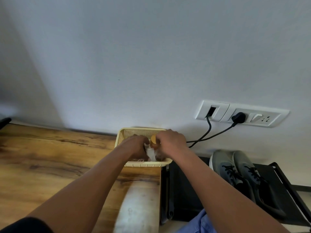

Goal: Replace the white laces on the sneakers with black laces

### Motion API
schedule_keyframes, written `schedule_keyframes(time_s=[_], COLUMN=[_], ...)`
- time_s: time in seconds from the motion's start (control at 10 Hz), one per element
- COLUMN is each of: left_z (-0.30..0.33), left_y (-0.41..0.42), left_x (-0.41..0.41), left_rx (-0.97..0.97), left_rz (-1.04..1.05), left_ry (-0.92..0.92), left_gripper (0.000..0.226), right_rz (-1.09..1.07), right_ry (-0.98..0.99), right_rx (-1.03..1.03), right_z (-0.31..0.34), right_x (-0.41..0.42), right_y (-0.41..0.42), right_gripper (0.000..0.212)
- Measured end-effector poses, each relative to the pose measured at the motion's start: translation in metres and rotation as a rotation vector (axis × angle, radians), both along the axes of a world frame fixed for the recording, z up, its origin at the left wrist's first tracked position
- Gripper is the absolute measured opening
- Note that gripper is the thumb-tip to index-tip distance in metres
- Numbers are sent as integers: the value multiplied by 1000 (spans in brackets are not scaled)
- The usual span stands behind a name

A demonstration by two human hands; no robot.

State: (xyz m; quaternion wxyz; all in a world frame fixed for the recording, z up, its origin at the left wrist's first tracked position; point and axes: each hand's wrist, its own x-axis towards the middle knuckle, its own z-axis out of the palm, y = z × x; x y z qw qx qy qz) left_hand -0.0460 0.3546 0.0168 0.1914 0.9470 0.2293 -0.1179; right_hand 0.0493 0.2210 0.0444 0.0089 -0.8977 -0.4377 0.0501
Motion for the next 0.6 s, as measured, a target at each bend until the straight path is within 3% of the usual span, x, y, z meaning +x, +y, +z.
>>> schedule_keyframes(time_s=[0.1, 0.3, 0.4, 0.6], left_z=[6, 18, 21, 17], left_y=[14, 34, 40, 49], left_x=[-9, -48, -66, -79], left_rx=[-23, 196, 254, 137], left_rz=[46, 86, 117, 254], left_ry=[-105, -178, -162, -183], left_gripper=[61, 32, 35, 49], right_rz=[-134, -272, -269, -247], right_ry=[58, 111, 142, 185], right_rx=[78, 89, 93, 132], right_z=[10, 9, 7, 7], right_x=[6, 8, 2, -11], right_y=[-5, -16, -13, 1], right_gripper=[20, 14, 24, 18])
